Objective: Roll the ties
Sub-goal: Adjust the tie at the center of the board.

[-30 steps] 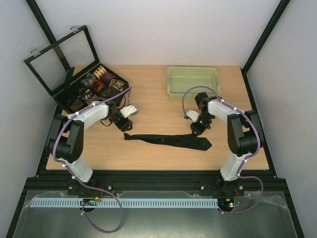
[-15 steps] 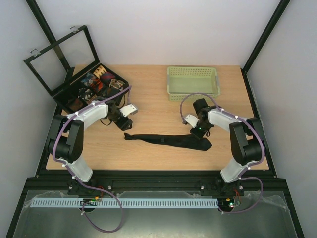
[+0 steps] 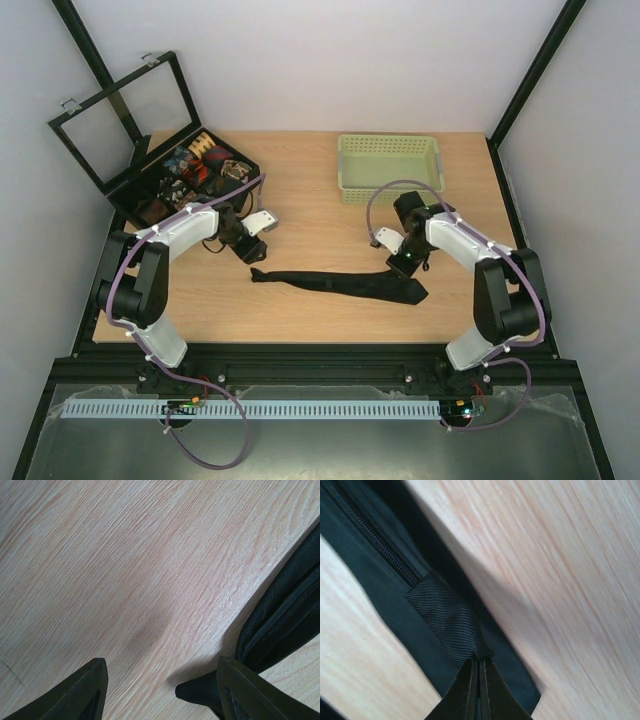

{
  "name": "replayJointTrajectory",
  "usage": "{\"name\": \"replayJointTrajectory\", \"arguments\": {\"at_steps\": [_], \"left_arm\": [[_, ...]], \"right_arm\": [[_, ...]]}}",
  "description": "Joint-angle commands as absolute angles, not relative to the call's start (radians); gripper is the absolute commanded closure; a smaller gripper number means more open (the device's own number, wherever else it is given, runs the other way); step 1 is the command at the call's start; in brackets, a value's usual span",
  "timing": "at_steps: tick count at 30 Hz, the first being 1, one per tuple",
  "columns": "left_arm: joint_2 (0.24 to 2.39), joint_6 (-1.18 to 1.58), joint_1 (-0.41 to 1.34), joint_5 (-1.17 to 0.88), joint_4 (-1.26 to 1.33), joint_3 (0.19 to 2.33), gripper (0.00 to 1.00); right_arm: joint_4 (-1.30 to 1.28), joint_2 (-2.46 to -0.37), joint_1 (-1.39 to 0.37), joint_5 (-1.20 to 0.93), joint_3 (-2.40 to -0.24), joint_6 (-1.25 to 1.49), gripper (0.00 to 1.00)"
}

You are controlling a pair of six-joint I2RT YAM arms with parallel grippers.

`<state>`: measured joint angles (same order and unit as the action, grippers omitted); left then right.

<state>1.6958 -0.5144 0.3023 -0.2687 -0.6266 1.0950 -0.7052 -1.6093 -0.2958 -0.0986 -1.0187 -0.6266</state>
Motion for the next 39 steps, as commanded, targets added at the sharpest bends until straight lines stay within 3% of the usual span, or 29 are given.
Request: {"name": "replayJointTrajectory", "arguments": {"at_steps": [1, 14, 18, 21, 25, 32, 35, 39], "left_arm": [[1.690, -0.536, 0.298, -0.271, -0.648, 1.101, 0.37], [1.640, -0.733, 0.347, -0.290, -0.579, 0.996, 0.37], [1.611, -0.785, 0.347, -0.303, -0.564, 0.956, 0.35], [1.546, -0.842, 0.346, -0.321, -0.548, 0.903, 0.33], [1.477, -0.915, 0.345, -0.344, -0.532, 0.828, 0.29], [1.466, -0.958, 0.330, -0.376, -0.498, 0.792, 0.28], [1.477, -0.965, 0.331, -0.410, -0.485, 0.796, 0.25], [1.512, -0.964, 0.337, -0.408, -0.452, 0.793, 0.24]], "right_arm": [[-0.877, -1.538, -0.295, -0.137, -0.995, -0.643, 0.99], [-0.668, -1.688, -0.281, -0.022, -0.902, -0.571, 0.98], [-0.642, -1.697, -0.267, 0.006, -0.898, -0.592, 0.93], [-0.662, -1.682, -0.258, 0.009, -0.923, -0.603, 0.81], [-0.725, -1.637, -0.257, -0.021, -0.988, -0.610, 0.55], [-0.821, -1.607, -0.257, -0.185, -1.151, -0.569, 0.38], [-0.866, -1.634, -0.257, -0.345, -1.221, -0.519, 0.41], [-0.855, -1.722, -0.279, -0.596, -1.283, -0.399, 0.55]]}}
